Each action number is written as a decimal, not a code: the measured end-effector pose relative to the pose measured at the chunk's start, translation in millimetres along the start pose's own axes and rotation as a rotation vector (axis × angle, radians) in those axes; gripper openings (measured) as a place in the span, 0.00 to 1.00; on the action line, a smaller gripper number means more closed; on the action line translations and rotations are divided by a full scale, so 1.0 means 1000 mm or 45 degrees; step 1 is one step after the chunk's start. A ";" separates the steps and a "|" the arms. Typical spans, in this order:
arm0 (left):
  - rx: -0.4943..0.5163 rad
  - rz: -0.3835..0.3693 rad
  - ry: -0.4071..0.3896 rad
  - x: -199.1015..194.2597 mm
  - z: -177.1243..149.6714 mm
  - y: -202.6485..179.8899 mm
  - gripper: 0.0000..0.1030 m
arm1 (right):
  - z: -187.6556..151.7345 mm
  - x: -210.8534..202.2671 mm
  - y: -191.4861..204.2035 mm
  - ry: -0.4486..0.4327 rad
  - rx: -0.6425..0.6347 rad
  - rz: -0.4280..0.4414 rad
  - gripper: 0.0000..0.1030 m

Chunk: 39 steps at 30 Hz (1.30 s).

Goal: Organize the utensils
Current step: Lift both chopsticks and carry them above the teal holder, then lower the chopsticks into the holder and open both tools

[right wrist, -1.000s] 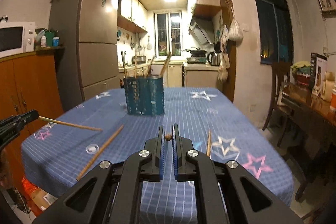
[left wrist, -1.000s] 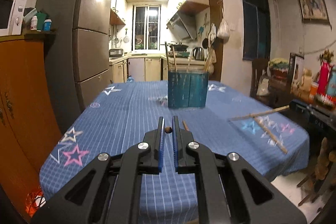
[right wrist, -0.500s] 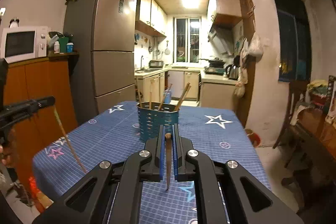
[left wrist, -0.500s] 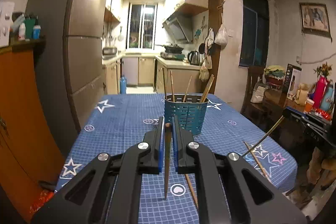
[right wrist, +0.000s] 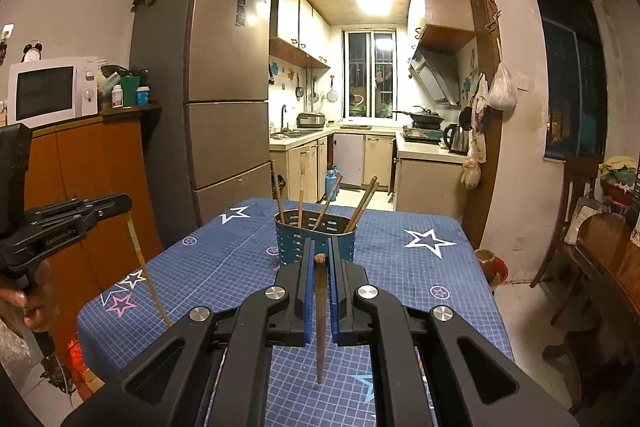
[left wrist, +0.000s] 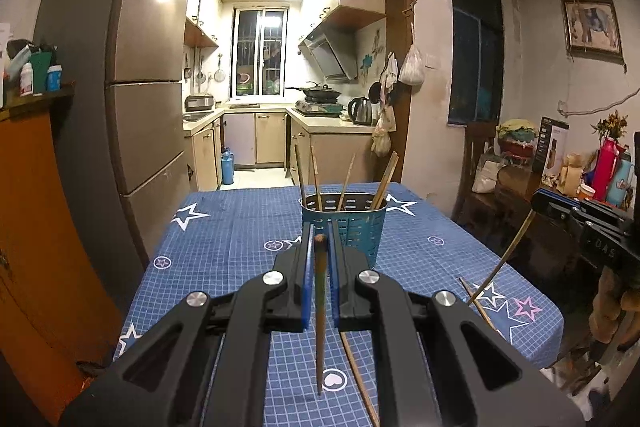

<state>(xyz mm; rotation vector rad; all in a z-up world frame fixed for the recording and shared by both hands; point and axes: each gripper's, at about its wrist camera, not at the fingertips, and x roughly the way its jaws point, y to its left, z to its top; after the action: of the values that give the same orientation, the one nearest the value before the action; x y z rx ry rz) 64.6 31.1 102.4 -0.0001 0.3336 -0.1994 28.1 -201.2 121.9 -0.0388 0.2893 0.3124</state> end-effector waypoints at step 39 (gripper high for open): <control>0.117 0.191 -0.195 0.046 0.090 -0.021 0.05 | 0.129 0.070 0.031 -0.122 -0.089 -0.002 0.08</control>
<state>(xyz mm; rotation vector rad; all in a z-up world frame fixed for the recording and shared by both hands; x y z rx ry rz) 131.9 -1.2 173.0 0.0999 0.1703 -0.0653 118.0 -140.1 225.1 -0.0926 0.1830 0.3216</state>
